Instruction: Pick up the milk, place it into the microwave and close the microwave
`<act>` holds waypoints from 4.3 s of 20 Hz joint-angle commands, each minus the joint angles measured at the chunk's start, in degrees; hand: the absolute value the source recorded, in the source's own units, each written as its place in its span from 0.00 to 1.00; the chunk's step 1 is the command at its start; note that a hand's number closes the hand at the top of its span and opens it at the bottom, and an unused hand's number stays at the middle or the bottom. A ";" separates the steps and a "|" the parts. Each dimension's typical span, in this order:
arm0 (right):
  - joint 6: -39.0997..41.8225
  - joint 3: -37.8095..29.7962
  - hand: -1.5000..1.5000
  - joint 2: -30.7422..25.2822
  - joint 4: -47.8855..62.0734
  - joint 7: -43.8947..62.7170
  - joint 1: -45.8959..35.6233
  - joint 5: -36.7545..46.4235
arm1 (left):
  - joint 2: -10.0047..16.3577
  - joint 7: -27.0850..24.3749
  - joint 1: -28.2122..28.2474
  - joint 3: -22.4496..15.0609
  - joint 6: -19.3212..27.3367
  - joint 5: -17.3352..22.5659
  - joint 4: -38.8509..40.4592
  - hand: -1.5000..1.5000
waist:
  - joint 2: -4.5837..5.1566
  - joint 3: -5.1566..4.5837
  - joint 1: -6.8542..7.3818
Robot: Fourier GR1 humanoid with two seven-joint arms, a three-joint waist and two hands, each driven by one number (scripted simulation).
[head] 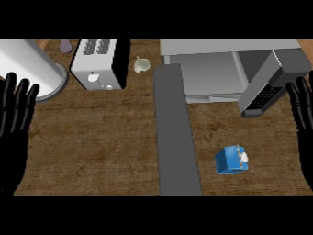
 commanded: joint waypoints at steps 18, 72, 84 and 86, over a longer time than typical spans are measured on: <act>-11.33 23.27 0.00 4.35 -15.07 1.37 31.70 16.36 | -5.00 -10.13 10.90 -1.51 -1.52 11.37 9.19 0.00 | 1.51 -3.35 1.00; -12.04 -1.64 0.00 1.85 63.35 -52.23 5.29 -4.74 | -0.97 -28.33 41.16 -8.98 -9.34 13.54 1.35 0.00 | 1.56 -3.31 1.85; -17.80 2.10 0.00 4.72 65.51 -51.41 3.50 -7.34 | 0.79 -28.08 40.05 -6.82 -10.90 15.44 2.03 0.00 | 1.53 -3.33 1.66; -18.34 -2.94 0.00 4.74 74.11 -55.12 -3.90 -8.09 | -2.75 -29.89 38.64 -11.09 -8.01 10.14 5.73 0.00 | 1.61 -3.30 1.88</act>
